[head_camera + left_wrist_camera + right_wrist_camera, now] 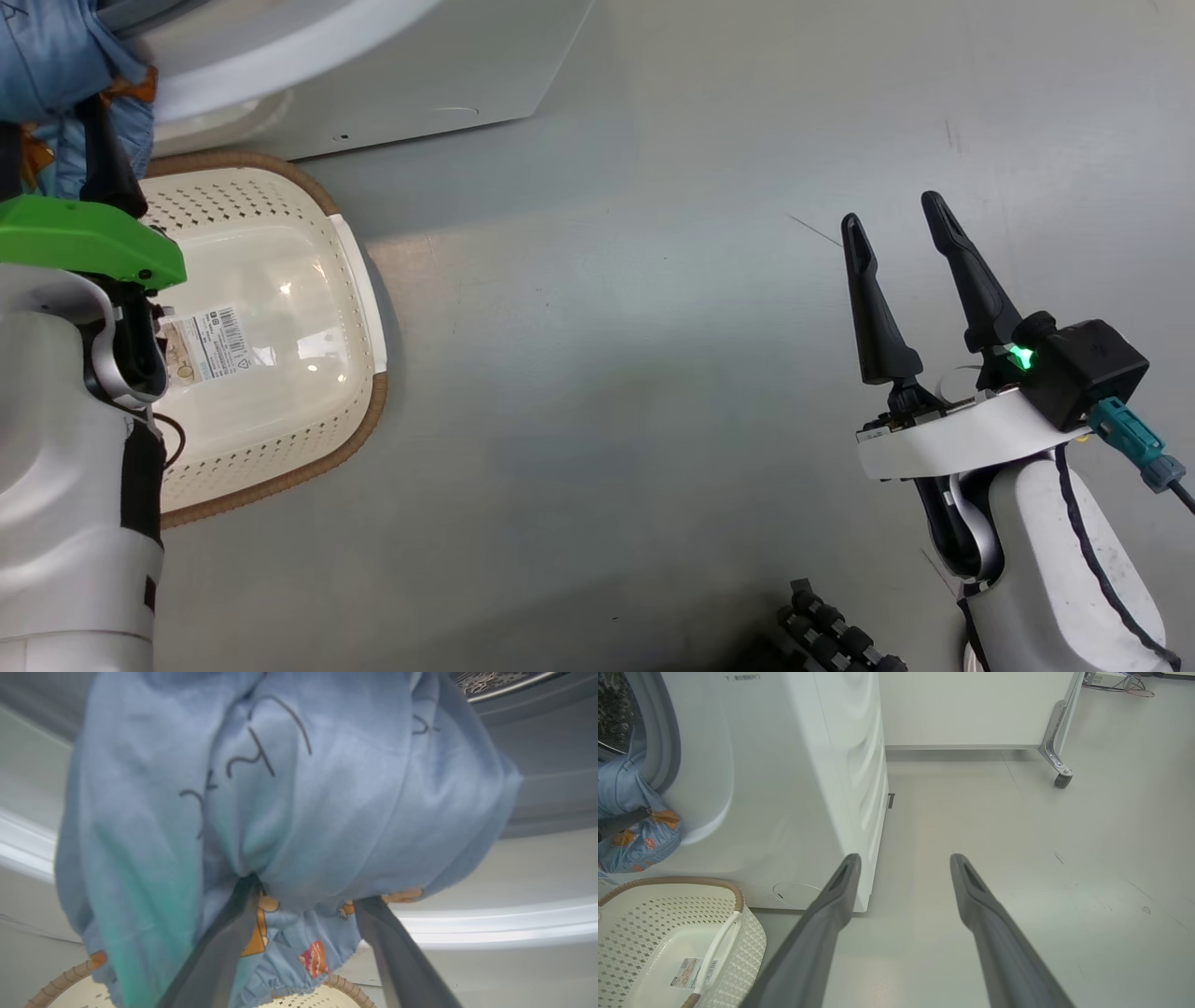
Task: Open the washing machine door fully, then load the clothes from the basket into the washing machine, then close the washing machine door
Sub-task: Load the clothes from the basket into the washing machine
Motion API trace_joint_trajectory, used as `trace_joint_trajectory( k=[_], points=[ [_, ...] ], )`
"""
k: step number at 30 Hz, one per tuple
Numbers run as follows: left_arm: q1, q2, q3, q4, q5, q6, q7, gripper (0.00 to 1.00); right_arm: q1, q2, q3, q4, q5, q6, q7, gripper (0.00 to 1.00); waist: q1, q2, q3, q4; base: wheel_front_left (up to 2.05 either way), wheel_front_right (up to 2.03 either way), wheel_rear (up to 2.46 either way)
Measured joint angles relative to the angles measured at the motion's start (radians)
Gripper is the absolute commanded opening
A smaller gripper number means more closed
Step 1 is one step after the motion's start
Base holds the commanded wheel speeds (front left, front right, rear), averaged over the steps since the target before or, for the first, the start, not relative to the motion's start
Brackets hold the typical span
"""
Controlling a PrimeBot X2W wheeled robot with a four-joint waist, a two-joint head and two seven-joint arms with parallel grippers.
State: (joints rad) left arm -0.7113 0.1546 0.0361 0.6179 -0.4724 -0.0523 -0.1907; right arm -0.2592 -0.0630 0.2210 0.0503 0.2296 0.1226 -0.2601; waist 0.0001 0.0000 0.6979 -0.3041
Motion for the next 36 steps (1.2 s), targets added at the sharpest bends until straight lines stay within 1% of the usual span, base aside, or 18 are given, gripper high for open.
trace_joint_trajectory(
  k=[5, 6, 7, 8, 16, 22, 24, 29, 36],
  points=[
    [-0.014, 0.002, -0.002, 0.021, 0.02, 0.01, -0.018, 1.0, -0.001, 0.001, 0.006, 0.0, 0.0, 0.0, 0.0, 1.0, 0.0, 0.0, 0.001, 0.003, 0.0, 0.0, 0.0],
    [-0.016, 0.002, -0.005, 0.024, 0.024, 0.01, -0.019, 0.85, -0.001, 0.001, 0.007, -0.001, 0.0, 0.0, 0.0, 1.0, 0.0, 0.0, 0.001, 0.004, 0.0, 0.0, 0.0],
    [-0.017, 0.002, -0.007, 0.027, 0.024, 0.01, -0.022, 0.38, -0.003, 0.001, 0.007, -0.001, 0.0, 0.0, 0.0, 1.0, 0.0, 0.0, 0.001, 0.004, 0.0, 0.0, 0.0],
    [-0.019, 0.001, -0.011, 0.031, 0.024, 0.01, -0.027, 0.0, -0.004, 0.001, 0.006, 0.0, 0.0, 0.0, 0.0, 1.0, 0.0, 0.0, 0.0, 0.005, 0.0, 0.0, 0.0],
    [-0.025, -0.01, -0.021, 0.061, 0.041, 0.009, -0.041, 0.0, -0.004, 0.002, -0.004, 0.005, 0.0, 0.0, 0.0, 1.0, 0.0, 0.0, -0.018, 0.02, 0.0, 0.0, 0.0],
    [0.008, -0.039, -0.024, 0.068, 0.041, 0.008, -0.049, 0.0, -0.004, 0.002, -0.016, 0.011, 0.001, 0.0, 0.0, 1.0, 0.0, 0.0, -0.039, 0.039, 0.0, 0.0, 0.0],
    [0.026, -0.044, -0.027, 0.05, 0.041, 0.008, -0.05, 0.0, -0.003, 0.003, -0.016, 0.018, 0.003, 0.0, 0.0, 1.0, 0.0, 0.0, -0.051, 0.05, 0.0, 0.0, 0.0],
    [0.036, -0.034, -0.032, -0.008, 0.057, 0.008, -0.058, 0.0, 0.0, 0.006, 0.003, 0.024, 0.011, 0.0, 0.0, 1.0, 0.0, 0.0, -0.076, 0.063, 0.0, 0.0, 0.0],
    [0.028, 0.011, -0.057, -0.131, 0.11, 0.008, -0.058, 0.0, 0.002, 0.01, 0.04, 0.035, 0.027, 0.0, 0.0, 1.0, 0.0, 0.0, -0.099, 0.05, 0.0, 0.0, 0.0]
  ],
)
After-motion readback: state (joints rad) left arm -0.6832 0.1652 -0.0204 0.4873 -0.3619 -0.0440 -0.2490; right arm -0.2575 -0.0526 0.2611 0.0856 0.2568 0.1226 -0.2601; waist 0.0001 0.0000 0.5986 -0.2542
